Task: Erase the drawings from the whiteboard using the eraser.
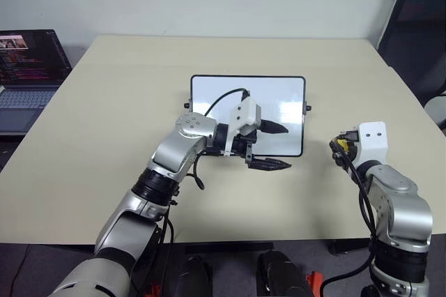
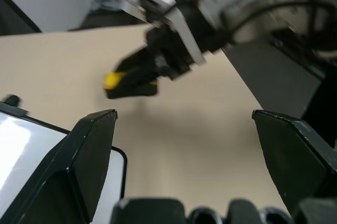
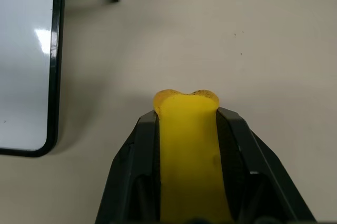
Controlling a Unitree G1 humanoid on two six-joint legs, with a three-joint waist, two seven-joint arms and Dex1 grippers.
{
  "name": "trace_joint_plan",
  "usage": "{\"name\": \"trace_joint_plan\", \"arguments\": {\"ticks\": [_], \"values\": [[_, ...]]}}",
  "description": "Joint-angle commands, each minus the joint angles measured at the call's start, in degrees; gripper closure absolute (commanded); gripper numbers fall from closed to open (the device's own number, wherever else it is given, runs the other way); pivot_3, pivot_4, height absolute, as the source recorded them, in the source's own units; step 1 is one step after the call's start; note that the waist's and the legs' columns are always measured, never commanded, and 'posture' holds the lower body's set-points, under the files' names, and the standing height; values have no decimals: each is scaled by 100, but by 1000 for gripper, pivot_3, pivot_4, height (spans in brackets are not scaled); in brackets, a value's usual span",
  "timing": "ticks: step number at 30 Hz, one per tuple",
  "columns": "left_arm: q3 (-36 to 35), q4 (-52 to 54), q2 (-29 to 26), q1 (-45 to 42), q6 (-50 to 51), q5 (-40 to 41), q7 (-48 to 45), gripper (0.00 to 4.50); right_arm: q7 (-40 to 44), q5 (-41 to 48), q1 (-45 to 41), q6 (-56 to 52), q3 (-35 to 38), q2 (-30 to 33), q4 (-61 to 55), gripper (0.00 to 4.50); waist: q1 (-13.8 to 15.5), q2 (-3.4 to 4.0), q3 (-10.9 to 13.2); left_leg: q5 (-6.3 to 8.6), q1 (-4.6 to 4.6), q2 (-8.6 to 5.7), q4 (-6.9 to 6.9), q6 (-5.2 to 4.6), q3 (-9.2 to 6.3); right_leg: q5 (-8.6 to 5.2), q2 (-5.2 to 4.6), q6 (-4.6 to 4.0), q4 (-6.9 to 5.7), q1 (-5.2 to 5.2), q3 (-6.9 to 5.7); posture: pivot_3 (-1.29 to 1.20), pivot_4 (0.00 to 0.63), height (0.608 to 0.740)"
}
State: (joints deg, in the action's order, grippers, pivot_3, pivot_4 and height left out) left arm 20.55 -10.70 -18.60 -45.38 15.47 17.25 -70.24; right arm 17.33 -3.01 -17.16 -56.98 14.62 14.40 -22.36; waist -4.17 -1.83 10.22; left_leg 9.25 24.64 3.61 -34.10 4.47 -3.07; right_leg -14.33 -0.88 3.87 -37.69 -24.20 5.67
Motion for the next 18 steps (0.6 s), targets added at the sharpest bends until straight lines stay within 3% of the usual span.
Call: {"name": "trace_joint_plan", "arguments": {"ticks": [1,10,18], "values": [[59,-141,166,-193,-358,-227,-31,0,-116,128,-214,508,108,178,497,3389,5,0,0,0,1,-1,0,0,0,-1,0,3,1,0,0,0,150,740],[49,-162,364,-70,-420,-461,32,0,-157,330,-620,1344,-5,487,1969,3389,-5,3,2,-1,1,-1,-1,-1,0,1,1,6,1,1,2,0,150,740],[-124,10,295,84,-267,-443,237,0,-86,518,-779,1657,-30,623,2399,752,-11,6,4,-1,0,0,0,-2,-1,17,3,34,-1,1,1,0,150,740]]}}
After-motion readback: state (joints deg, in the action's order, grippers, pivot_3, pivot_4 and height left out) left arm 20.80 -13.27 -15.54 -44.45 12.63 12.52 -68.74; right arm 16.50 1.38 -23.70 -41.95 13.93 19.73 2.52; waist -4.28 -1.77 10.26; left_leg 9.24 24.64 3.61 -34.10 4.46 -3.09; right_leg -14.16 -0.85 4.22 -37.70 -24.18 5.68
